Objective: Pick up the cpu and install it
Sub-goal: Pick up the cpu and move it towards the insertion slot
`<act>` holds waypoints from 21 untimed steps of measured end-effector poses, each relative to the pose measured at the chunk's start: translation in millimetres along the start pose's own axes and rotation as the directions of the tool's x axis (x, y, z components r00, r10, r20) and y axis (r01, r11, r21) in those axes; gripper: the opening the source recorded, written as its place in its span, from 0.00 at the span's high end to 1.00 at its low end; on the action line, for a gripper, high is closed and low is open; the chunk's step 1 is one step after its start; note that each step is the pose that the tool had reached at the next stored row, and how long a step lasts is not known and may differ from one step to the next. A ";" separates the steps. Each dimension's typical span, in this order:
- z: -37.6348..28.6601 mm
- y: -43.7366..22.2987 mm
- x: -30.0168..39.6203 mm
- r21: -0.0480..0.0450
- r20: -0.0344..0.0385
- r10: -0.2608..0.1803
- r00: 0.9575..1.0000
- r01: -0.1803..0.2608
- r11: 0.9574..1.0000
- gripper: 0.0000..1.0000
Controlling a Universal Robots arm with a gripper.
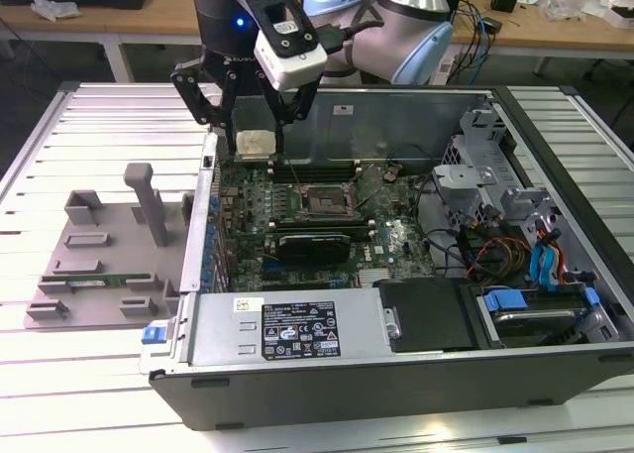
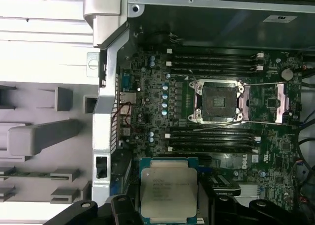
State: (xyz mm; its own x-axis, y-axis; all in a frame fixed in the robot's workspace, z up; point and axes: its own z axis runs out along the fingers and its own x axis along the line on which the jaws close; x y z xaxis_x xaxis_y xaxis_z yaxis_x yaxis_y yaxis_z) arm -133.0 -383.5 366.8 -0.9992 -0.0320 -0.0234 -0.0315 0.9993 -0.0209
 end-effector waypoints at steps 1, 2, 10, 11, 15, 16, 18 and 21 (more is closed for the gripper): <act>1.2 2.9 -3.3 0.000 0.000 0.000 1.000 0.000 1.000 0.45; 2.0 5.4 -6.1 0.000 0.000 0.000 1.000 0.000 1.000 0.45; 6.2 11.0 -15.7 0.000 0.000 0.000 1.000 0.000 1.000 0.45; 6.6 11.3 -16.4 0.000 0.000 0.000 1.000 0.000 1.000 0.45; 10.6 13.6 -22.3 0.000 0.000 0.000 1.000 0.000 1.000 0.45; 11.4 13.8 -23.0 0.000 0.000 0.000 1.000 0.000 1.000 0.45; 12.6 14.2 -24.3 0.001 0.000 0.000 1.000 0.000 1.000 0.45; 15.2 15.1 -27.8 0.001 0.000 0.000 1.000 0.000 1.000 0.45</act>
State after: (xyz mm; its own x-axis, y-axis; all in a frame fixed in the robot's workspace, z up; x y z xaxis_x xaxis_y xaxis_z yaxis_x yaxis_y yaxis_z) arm -105.3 -367.9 352.0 -0.9992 -0.0320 -0.0231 -0.0315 0.9993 -0.0221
